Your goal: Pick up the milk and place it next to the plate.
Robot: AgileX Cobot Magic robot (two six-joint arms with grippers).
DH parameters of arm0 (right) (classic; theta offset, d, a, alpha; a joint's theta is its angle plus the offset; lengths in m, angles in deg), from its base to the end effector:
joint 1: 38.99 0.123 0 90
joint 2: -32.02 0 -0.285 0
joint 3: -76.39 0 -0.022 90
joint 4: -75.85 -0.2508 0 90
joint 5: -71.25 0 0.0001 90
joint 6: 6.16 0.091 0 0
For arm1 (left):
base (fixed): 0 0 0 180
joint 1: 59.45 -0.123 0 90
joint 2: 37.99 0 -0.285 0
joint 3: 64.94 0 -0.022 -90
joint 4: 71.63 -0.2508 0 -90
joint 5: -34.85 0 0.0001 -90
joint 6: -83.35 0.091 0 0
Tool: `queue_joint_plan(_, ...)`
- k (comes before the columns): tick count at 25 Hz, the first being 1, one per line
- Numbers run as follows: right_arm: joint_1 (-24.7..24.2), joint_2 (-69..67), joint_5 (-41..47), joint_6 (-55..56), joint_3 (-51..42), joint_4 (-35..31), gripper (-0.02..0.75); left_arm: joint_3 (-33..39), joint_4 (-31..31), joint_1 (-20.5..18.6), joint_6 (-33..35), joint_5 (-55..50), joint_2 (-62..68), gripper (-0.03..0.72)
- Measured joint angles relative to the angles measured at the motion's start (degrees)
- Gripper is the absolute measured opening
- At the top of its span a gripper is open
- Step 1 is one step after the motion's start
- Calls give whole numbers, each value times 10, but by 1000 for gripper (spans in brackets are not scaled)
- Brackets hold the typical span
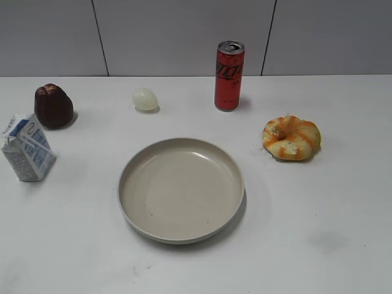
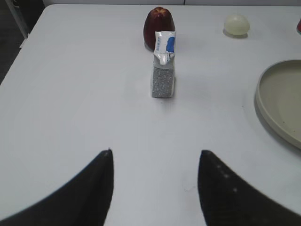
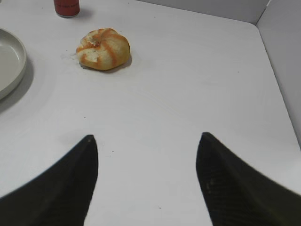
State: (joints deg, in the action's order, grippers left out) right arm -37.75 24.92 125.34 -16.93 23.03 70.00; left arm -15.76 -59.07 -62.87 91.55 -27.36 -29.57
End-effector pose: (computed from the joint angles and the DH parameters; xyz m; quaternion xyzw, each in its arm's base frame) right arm 0.0069 0.0077 0.2635 -0.0851 0.8359 0.0059 0.5423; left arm -0.0030 -0.0177 0.2740 0.0403 0.8591 -0.0583 0.5069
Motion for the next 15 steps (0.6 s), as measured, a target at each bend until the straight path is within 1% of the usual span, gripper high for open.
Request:
queue_joint_plan(3,0,0,0,0,0,0,497,0,0,-1,0,0,18,432)
queue_joint_plan(6,0,0,0,0,0,0,497,-5,0,-1,0,1,83,432)
queue_joint_plan(10,0,0,0,0,0,0,497,-34,0,-1,0,22,219,432)
queue_joint_plan(15,0,0,0,0,0,0,497,-97,-1,-2,0,68,417,432)
